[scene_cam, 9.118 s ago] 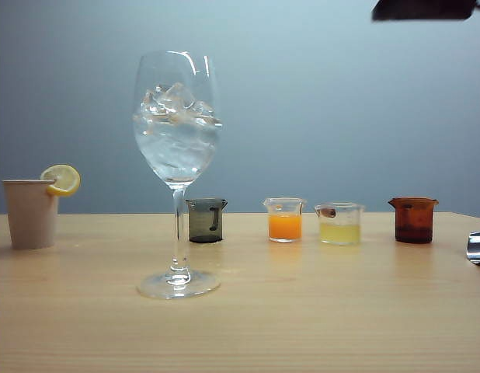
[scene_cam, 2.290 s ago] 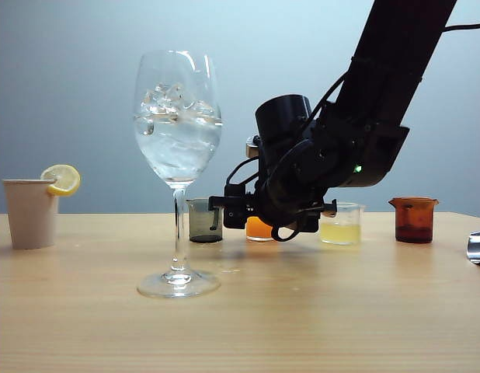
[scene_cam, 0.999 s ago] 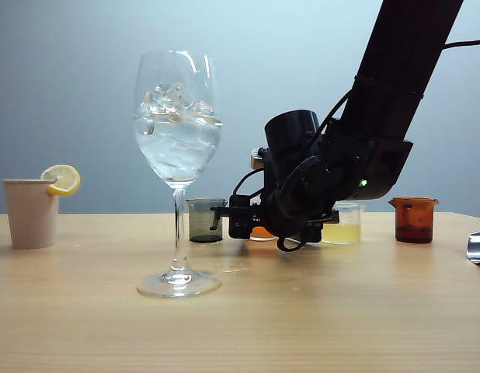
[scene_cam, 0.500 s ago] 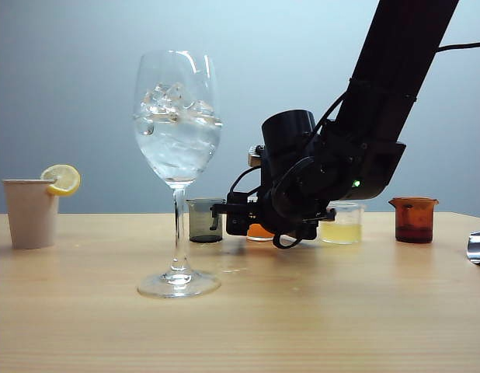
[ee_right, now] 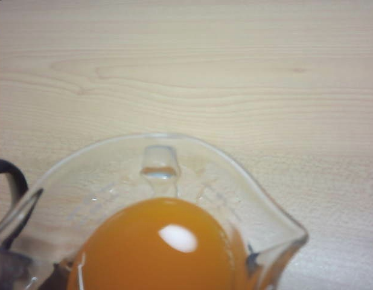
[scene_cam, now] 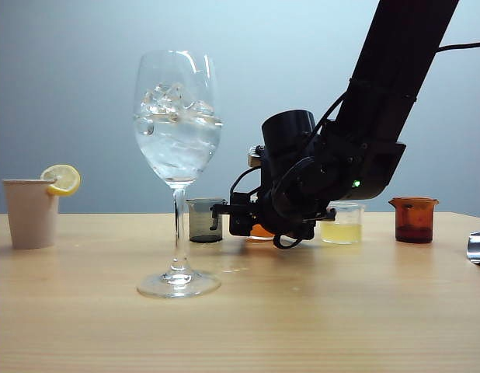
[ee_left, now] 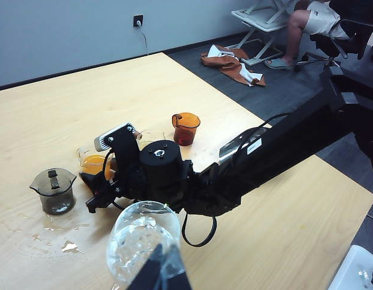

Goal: Pick up the second measuring cup from the left, pour the orange juice inside into the goblet, and finally put the measuring cup back in its original place.

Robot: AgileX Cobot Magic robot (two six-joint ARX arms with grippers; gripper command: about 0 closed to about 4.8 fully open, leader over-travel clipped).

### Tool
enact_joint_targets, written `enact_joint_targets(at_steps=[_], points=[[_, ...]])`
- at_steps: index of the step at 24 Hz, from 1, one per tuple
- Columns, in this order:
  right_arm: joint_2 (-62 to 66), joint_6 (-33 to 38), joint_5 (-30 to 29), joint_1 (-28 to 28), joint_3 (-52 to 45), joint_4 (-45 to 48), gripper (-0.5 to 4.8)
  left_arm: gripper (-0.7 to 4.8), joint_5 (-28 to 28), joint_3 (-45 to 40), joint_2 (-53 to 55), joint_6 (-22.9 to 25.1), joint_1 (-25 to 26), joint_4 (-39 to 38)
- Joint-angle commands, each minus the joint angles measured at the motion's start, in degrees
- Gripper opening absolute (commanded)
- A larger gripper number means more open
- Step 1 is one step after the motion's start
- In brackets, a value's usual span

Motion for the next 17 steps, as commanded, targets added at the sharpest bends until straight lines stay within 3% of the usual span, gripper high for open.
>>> enact_joint_targets(at_steps=[1, 2, 4, 8, 10, 17], points=[[-0.22, -0.04, -0.02, 0.04, 0.17, 0.72, 2.62, -0.06, 0.46, 0.39, -0.07, 0.02, -0.04, 0.74], [-0.22, -0.04, -0.02, 0.04, 0.17, 0.7, 2.5, -0.06, 0.46, 0.37, -0.07, 0.02, -0.04, 0.74], [-0.22, -0.07, -0.33, 0.04, 0.17, 0.57, 1.75, -0.06, 0.46, 0.39, -0.07, 0.02, -0.04, 0.74], [-0.31, -1.51, -1.55, 0.07, 0.17, 0.57, 1.74, -0.06, 0.46, 0.37, -0.07, 0.02, -0.04, 0.74], [-0.5, -1.53, -1.55, 0.09, 0.17, 0.55, 1.39, -0.06, 0.46, 0.39, -0.07, 0.02, -0.04, 0.74], [-1.84, -1.79, -1.53, 0.09, 0.15, -0.68, 1.38, -0.06, 0.46, 0.39, -0.09, 0.04, -0.04, 0.72]])
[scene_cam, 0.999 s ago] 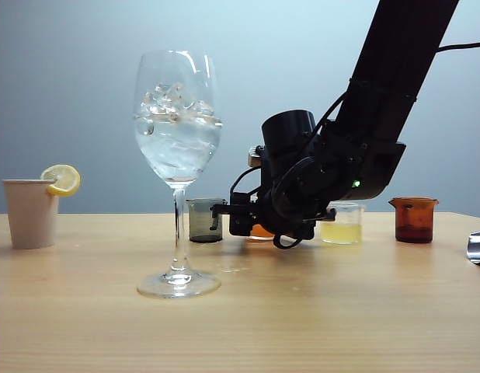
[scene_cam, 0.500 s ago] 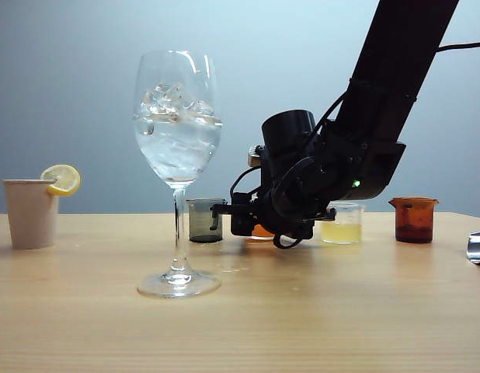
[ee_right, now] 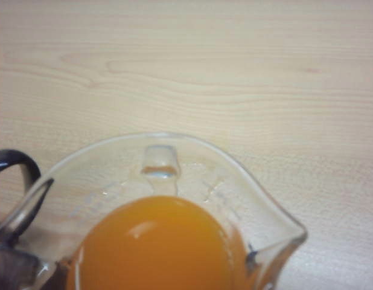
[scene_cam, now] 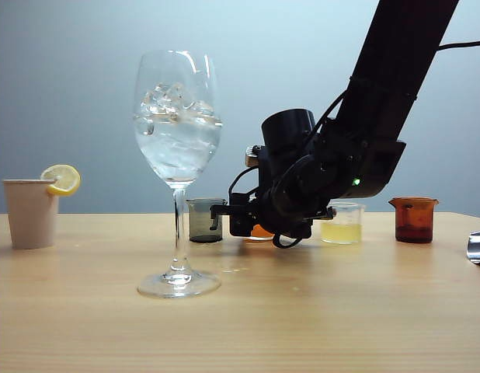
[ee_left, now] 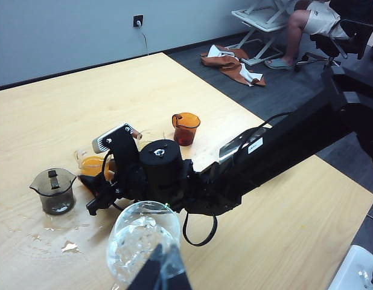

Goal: Pick up the second measuring cup from the left, pour the orange juice inside into the goblet, and finally put the measuring cup back in its original place.

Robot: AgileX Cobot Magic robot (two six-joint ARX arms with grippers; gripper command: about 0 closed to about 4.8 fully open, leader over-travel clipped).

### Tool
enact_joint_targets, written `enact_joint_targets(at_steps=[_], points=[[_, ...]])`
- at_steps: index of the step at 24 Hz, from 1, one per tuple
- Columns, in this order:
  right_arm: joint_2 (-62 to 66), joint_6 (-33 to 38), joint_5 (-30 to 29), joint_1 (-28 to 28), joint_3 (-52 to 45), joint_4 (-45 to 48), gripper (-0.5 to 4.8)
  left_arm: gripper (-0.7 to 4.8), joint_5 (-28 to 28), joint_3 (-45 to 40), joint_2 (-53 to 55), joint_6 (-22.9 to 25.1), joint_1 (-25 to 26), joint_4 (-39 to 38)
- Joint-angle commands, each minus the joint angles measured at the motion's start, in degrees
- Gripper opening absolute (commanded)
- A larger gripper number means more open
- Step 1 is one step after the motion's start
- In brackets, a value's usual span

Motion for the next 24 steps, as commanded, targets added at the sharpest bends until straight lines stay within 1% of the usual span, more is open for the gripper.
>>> enact_joint_targets(at_steps=[1, 3, 17, 24], points=[[-1.66, -0.52, -0.07, 0.07, 0.17, -0.17, 1.38, -0.06, 0.46, 0.37, -0.09, 0.04, -0.04, 0.72], [-2.29, -1.49, -0.09, 0.07, 0.09, -0.57, 1.38, -0.06, 0.46, 0.37, -0.09, 0.04, -0.04, 0.7], [-5.95, -1.57, -0.04, 0.74, 0.07, -4.07, 1.38, -0.06, 0.46, 0.39, -0.09, 0.07, -0.04, 0.72], [-9.62, -1.6, -0.09, 1.22, 0.04, -9.88, 1.38, -0.06, 0.46, 0.37, -0.09, 0.09, -0.04, 0.7]])
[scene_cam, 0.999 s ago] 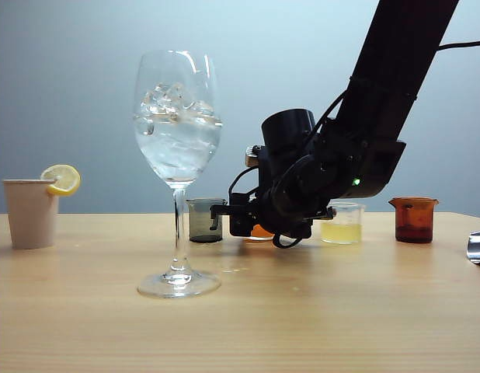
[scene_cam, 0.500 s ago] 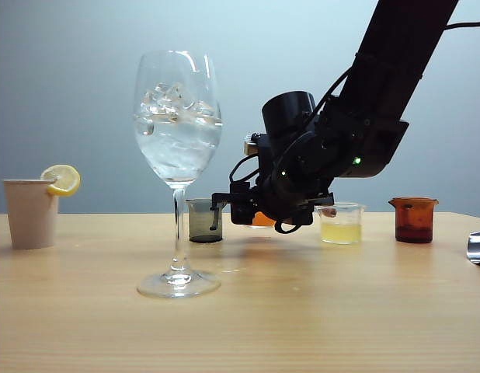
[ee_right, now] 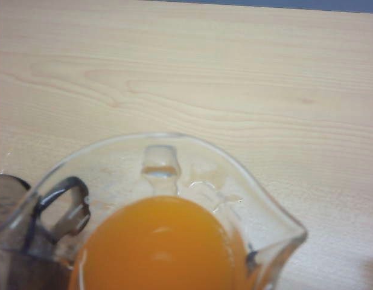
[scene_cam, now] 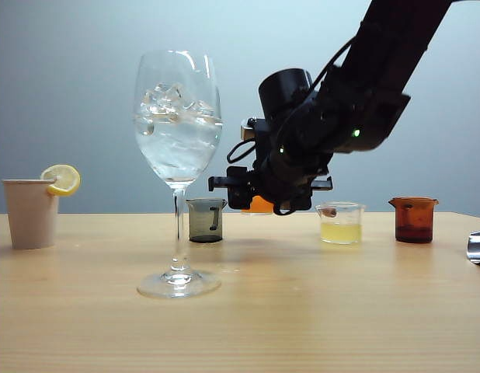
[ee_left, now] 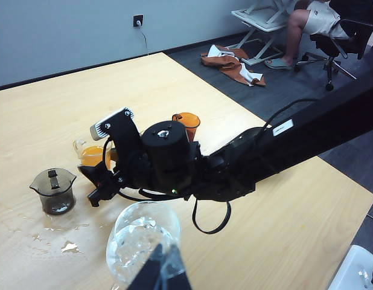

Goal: Pick up the second measuring cup from the left, pour the orange juice inside into the goblet, and finally put the measuring cup back in its original place.

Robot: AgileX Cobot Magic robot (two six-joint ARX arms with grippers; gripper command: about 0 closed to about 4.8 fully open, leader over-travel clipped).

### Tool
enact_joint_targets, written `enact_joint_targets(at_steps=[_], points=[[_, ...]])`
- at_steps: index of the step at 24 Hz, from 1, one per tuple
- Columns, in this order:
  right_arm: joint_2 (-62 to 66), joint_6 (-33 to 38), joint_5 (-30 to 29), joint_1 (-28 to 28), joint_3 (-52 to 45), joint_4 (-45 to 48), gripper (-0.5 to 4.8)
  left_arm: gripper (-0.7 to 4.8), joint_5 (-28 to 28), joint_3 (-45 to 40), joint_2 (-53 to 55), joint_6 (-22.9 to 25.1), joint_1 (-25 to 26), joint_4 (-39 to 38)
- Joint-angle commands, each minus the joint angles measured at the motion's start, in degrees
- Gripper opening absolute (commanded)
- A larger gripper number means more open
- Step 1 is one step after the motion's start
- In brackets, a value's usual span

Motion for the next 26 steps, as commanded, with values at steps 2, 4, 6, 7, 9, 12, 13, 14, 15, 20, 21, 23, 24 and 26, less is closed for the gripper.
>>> enact_joint_targets(at_steps=[2, 4, 6, 7, 9, 12, 13, 14, 15, 20, 21, 23, 24, 26], points=[[-2.49, -0.22, -0.07, 0.31, 0.22, -0.22, 1.38, -0.06, 0.46, 0.39, -0.09, 0.09, -0.07, 0.7], [-3.19, -0.42, -0.09, 0.31, 0.24, -0.42, 1.38, -0.06, 0.46, 0.37, -0.09, 0.07, -0.07, 0.7], [-4.11, -0.79, -0.07, 0.31, 0.24, -0.85, 1.38, -0.06, 0.46, 0.39, -0.09, 0.07, -0.07, 0.7], [-4.52, -1.36, -0.07, 0.31, 0.22, -1.09, 1.38, -0.06, 0.46, 0.39, -0.09, 0.07, -0.07, 0.7], [-5.64, -1.95, -0.02, 0.31, 0.22, -2.1, 1.38, -0.06, 0.46, 0.39, -0.09, 0.04, -0.07, 0.61], [-7.5, -1.95, -0.07, 0.31, 0.22, -4.37, 1.38, -0.06, 0.46, 0.39, -0.09, 0.07, -0.07, 0.04], [-8.41, -1.95, -0.07, 0.28, 0.22, -5.55, 1.38, -0.06, 0.46, 0.39, -0.09, 0.07, -0.07, -0.17], [-10.1, -2.14, -0.09, 0.28, 0.22, -7.52, 1.38, -0.06, 0.46, 0.39, -0.09, 0.07, -0.07, -0.61], [-11.82, -2.62, -0.13, 0.28, 0.22, -9.29, 1.38, -0.06, 0.46, 0.39, -0.09, 0.07, -0.07, -0.9], [-19.56, -6.93, -2.34, 0.24, -0.11, -13.42, 1.38, -0.06, 0.46, 0.39, -0.09, 0.17, -0.07, -0.98], [-20.65, -7.37, -2.69, 0.24, -0.11, -13.97, 1.38, -0.06, 0.46, 0.39, -0.09, 0.2, -0.07, -0.98], [-23.26, -7.54, -3.93, 0.11, -0.11, -15.45, 1.38, -0.06, 0.46, 0.39, -0.09, 0.2, -0.07, -0.96], [-24.39, -7.56, -4.7, 0.09, -0.11, -16.11, 1.38, -0.06, 0.46, 0.39, -0.09, 0.2, -0.07, -0.96], [-26.97, -7.61, -5.16, 0.09, -0.11, -17.92, 1.38, -0.06, 0.46, 0.39, -0.09, 0.2, -0.07, -0.96]])
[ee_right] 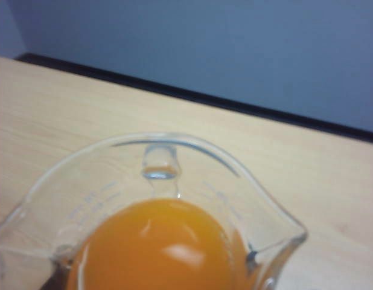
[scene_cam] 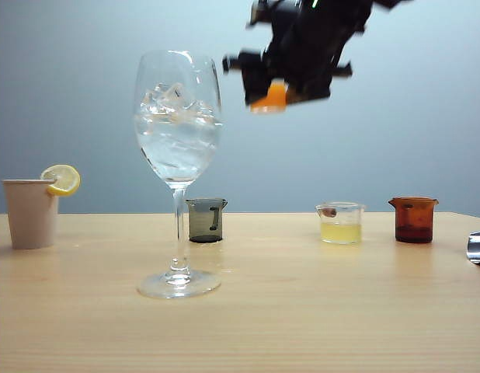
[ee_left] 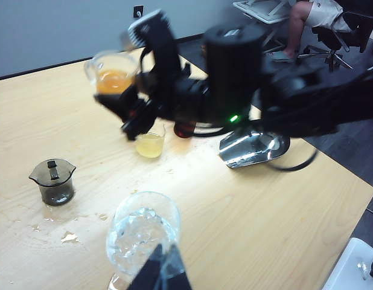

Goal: Pick up the second measuring cup from the left, pour the orange juice inside into the goblet, and finally put the measuring cup back in its original place.

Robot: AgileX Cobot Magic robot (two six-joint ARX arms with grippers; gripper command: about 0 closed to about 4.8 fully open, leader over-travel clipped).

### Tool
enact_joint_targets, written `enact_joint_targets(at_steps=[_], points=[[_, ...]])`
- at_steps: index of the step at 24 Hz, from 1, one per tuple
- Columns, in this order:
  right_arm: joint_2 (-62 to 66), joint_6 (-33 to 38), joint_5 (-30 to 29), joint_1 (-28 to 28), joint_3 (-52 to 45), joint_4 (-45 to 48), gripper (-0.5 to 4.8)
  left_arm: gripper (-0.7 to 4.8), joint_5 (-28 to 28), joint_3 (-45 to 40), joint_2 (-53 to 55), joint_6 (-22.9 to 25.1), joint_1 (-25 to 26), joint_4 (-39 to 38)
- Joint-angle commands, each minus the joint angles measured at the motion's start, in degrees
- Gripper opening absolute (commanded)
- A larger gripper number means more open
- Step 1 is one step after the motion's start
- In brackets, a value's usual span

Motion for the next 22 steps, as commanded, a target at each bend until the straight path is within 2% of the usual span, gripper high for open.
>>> enact_joint_targets(at_steps=[1, 11, 17, 22], points=[[-4.09, -0.44, -1.46, 0.02, 0.33, -1.68, 1.38, -0.06, 0.48, 0.39, -0.11, 0.17, -0.04, 0.52], [-14.75, -0.52, -8.7, 0.02, 0.33, -12.85, 1.39, -0.06, 0.74, 0.39, -0.15, 0.09, -0.04, 0.52], [-16.72, -0.7, -11.96, 0.13, 0.24, -18.82, 1.38, -0.06, 1.77, 0.39, -0.15, 0.15, -0.04, 0.55], [-16.72, -2.43, -14.08, 0.33, -1.05, -18.95, 1.38, -0.06, 1.77, 0.39, -0.15, 0.15, -0.04, 0.52]])
